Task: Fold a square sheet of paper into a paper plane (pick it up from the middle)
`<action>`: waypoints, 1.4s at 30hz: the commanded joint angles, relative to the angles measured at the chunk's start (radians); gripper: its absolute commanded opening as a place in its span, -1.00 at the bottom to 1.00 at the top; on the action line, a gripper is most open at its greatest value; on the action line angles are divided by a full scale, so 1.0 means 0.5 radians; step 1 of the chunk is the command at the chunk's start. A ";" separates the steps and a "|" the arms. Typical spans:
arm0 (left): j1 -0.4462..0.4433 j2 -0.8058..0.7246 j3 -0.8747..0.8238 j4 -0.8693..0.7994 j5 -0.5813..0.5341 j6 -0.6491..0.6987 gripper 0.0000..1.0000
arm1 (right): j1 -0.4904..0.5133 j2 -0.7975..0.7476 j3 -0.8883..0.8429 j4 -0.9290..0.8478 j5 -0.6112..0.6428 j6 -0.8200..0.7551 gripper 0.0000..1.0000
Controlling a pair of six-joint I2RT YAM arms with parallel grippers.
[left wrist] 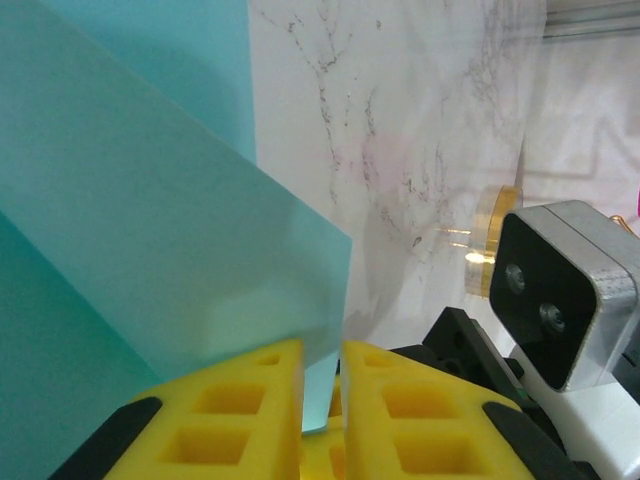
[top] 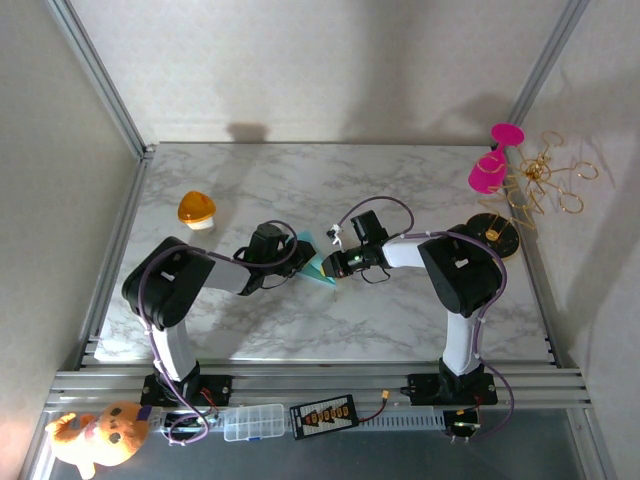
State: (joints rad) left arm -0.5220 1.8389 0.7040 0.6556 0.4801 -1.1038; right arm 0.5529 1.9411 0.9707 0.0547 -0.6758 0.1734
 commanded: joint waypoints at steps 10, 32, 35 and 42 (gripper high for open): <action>0.004 0.068 0.040 0.036 0.040 -0.013 -0.69 | 0.009 0.044 -0.097 -0.131 0.091 0.004 -0.56; 0.004 0.090 0.037 0.048 0.037 -0.015 -0.72 | -0.034 -0.180 -0.127 -0.200 0.011 0.082 -0.59; 0.004 0.095 0.037 0.048 0.040 -0.017 -0.72 | -0.035 -0.156 -0.131 -0.205 0.016 0.083 -0.66; 0.004 0.107 0.040 0.027 0.031 -0.019 -0.72 | -0.035 -0.090 -0.112 -0.239 0.053 0.083 -0.74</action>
State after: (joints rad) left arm -0.5220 1.8694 0.7090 0.6613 0.4805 -1.1034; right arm 0.5411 1.8755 0.9222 -0.0208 -0.6743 0.2070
